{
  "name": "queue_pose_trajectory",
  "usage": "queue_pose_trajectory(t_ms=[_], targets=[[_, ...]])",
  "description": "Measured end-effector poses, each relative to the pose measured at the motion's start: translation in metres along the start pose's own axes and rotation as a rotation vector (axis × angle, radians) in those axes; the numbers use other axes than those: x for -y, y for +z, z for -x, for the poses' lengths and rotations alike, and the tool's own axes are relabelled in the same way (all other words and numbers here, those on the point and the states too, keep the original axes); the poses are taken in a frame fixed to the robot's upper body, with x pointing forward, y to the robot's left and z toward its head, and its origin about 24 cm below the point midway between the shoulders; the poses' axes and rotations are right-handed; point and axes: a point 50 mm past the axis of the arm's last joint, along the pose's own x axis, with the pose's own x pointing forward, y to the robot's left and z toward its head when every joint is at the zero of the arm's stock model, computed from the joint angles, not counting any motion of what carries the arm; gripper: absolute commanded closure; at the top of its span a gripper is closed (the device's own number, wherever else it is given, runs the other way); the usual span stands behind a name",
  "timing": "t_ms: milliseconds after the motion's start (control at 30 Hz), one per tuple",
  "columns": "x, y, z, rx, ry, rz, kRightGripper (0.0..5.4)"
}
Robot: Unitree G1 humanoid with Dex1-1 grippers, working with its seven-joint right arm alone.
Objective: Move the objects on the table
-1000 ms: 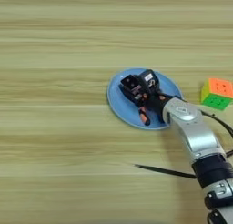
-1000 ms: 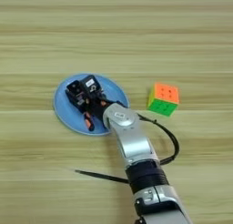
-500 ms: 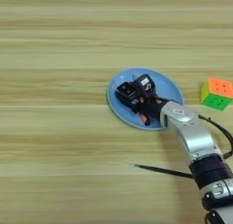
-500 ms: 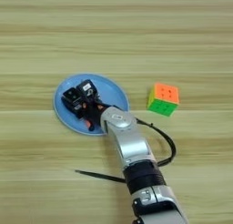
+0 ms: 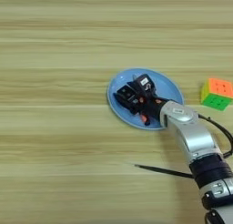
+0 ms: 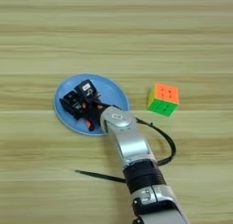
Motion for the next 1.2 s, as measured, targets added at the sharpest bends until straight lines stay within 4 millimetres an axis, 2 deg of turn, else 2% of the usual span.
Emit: queue_pose_trajectory(t_ms=[167, 433, 567, 800, 967, 1200], targets=[[0.0, 0.003, 0.002, 0.013, -0.003, 0.009, 1.27], [0.006, 0.027, 0.015, 0.114, -0.051, 0.039, 0.46], [0.008, 0.022, 0.023, 0.102, -0.089, 0.022, 0.03], [0.014, 0.018, 0.036, 0.068, -0.138, 0.004, 0.03], [0.016, 0.003, 0.046, 0.012, -0.164, -0.04, 0.03], [0.016, -0.007, 0.05, -0.038, -0.158, -0.117, 0.03]])
